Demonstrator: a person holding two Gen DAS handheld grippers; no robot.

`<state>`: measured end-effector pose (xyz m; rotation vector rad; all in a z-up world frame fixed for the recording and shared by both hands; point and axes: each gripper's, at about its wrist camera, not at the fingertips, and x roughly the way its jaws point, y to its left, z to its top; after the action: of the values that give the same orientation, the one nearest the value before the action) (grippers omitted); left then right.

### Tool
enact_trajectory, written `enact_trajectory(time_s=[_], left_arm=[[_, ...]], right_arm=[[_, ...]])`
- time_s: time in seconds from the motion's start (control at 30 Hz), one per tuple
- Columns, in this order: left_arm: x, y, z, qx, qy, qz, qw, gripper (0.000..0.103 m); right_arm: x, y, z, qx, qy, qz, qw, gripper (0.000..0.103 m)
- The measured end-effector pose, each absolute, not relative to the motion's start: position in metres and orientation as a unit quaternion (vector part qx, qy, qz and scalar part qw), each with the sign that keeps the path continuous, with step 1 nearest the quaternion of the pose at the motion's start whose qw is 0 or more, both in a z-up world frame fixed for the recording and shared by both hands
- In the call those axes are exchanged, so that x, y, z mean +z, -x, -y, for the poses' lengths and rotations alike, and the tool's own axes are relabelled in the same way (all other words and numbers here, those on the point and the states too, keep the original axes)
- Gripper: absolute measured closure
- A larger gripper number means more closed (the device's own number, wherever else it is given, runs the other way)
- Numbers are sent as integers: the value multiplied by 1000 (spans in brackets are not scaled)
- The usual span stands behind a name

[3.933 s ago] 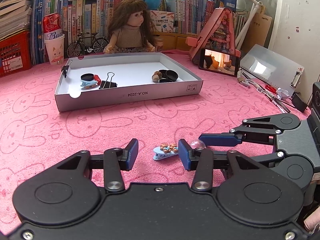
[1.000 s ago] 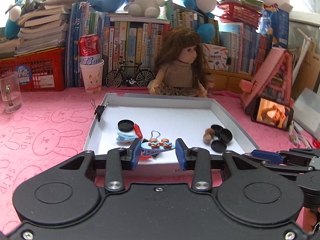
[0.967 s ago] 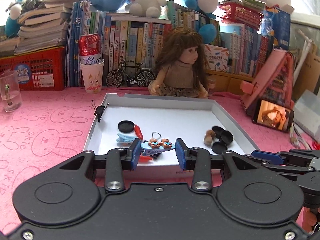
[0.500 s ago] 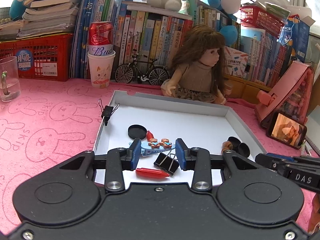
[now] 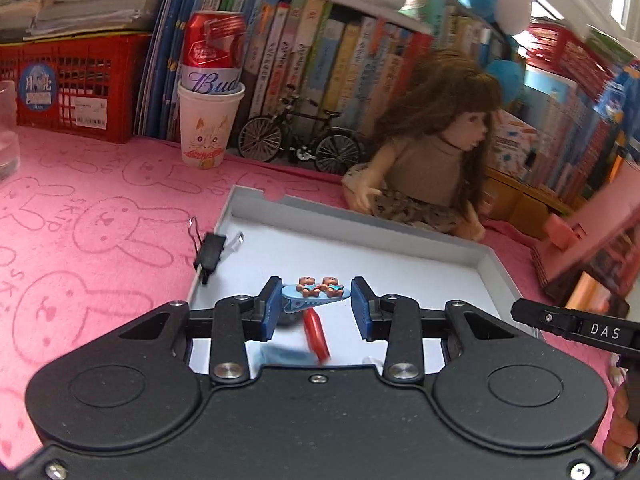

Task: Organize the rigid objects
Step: 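Carry the hair clip and clear ball into the tray and open both tools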

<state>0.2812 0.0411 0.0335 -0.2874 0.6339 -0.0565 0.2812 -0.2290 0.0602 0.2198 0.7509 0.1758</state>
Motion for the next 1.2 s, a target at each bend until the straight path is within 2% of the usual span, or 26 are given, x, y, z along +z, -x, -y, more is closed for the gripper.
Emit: enact_trajectory(time_s=[0.47,0.73,1.07,1.2], left_arm=[[23,-329,-39,-21,126,-329,936,68],[19,-336,-32,-26,102,-334,937,67],[15,-345,-24,-9,77,-380,922,67],[14,-346,-24,-6,76,-382,921,67]], right_arm=[[39,-331,233,78,-137,-380,911,72],[32,-338,228,84,-126,-385,910,72],[27,-341,228,80,-129,-398,905,71],[26,-340,226,77,-121,-401,905,68]])
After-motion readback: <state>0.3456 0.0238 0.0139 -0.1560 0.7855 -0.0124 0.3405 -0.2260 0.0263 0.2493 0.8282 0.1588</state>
